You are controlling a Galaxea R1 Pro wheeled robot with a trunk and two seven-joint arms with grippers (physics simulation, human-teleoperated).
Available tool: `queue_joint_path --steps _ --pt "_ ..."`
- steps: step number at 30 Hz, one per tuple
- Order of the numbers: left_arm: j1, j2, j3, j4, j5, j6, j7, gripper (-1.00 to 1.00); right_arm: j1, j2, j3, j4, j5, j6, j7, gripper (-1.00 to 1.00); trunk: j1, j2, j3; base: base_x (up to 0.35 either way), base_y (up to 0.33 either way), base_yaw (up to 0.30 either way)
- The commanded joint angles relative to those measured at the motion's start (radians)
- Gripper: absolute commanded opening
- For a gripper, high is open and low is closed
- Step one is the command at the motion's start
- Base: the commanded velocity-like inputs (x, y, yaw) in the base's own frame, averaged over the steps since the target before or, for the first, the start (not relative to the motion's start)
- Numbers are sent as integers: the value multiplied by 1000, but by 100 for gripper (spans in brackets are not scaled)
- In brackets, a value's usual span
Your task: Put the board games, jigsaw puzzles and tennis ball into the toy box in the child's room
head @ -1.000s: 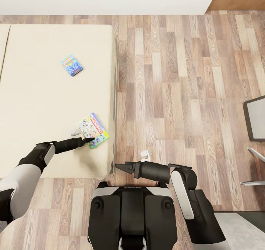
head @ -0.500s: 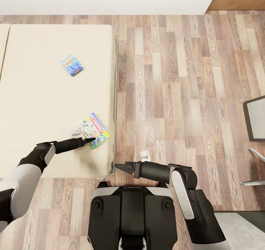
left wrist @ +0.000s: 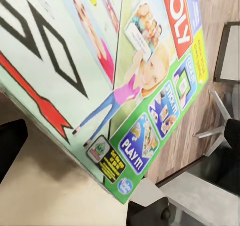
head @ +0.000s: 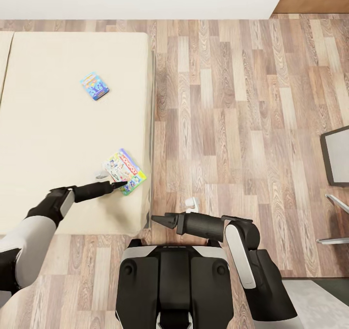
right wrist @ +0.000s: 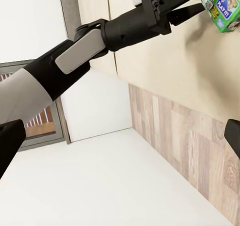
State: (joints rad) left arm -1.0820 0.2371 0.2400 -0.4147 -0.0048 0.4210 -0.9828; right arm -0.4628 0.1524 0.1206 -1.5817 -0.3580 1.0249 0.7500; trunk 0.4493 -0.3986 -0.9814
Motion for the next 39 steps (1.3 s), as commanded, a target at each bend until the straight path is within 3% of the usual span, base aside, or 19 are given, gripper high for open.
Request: queue_joint_path --steps 1,11,23,31,39 --pt "0 -4 4 0 -2 10 -4 100 0 1 -1 -1 3 4 5 100 1 -1 -1 0 0 0" --pt "0 -23 4 1 -1 10 -4 100 0 0 -1 -1 2 4 5 100 1 -1 -1 0 0 0" --pt "1 -25 4 2 1 10 -4 100 0 1 -1 -1 3 4 5 100 1 -1 -1 0 0 0" --pt "1 -30 4 2 0 10 -62 100 0 1 -1 -1 4 4 5 100 1 -1 -1 0 0 0" --pt "3 -33 4 2 -1 10 -72 100 0 0 -1 -1 3 4 5 100 1 -1 -1 0 0 0"
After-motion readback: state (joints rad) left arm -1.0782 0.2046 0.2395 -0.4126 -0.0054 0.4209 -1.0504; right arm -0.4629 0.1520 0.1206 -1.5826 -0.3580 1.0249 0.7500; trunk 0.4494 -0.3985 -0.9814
